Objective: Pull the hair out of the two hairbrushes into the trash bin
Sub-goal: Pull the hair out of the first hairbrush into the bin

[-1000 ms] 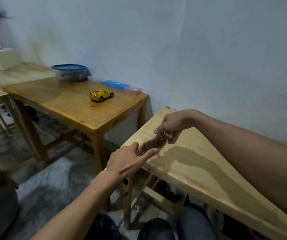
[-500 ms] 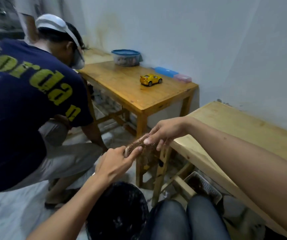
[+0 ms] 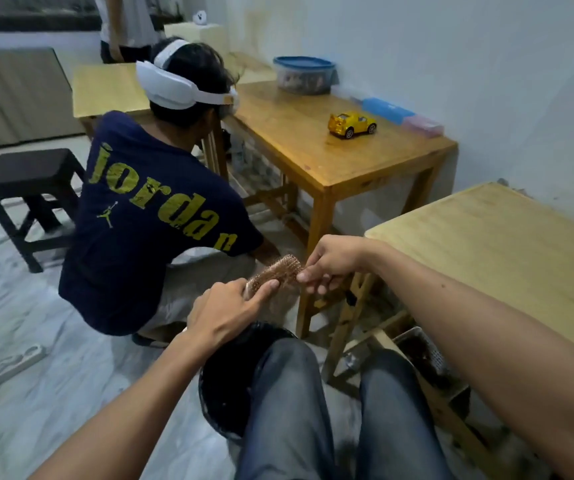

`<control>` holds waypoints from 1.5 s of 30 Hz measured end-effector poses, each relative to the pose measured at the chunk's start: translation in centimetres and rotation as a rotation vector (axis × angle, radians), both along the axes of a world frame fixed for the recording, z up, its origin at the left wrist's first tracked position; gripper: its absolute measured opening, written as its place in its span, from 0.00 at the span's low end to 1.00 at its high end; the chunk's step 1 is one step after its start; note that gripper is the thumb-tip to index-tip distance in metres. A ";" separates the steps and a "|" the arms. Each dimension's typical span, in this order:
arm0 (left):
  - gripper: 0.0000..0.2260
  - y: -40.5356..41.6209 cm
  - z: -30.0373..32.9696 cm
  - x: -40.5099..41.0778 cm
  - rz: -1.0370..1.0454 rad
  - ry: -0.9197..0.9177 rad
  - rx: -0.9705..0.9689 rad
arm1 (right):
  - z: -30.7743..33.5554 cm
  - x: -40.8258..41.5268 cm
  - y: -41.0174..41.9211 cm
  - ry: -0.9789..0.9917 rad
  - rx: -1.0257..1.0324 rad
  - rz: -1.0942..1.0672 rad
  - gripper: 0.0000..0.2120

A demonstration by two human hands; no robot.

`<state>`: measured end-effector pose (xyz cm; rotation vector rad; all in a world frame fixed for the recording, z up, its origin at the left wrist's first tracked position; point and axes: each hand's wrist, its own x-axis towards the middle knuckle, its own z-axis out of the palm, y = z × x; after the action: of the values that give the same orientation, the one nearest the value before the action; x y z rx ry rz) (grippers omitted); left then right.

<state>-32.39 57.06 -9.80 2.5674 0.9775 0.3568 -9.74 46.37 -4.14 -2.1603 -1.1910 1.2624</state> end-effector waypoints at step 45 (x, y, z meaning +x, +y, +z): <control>0.34 -5.0 -8.7 -11.0 0.601 0.207 -0.170 | -15.9 -9.3 3.6 0.478 -0.051 0.046 0.21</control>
<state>-43.41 52.03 -18.53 2.1413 1.7714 0.1490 -19.08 49.95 -20.01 -1.7238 -1.0156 1.7187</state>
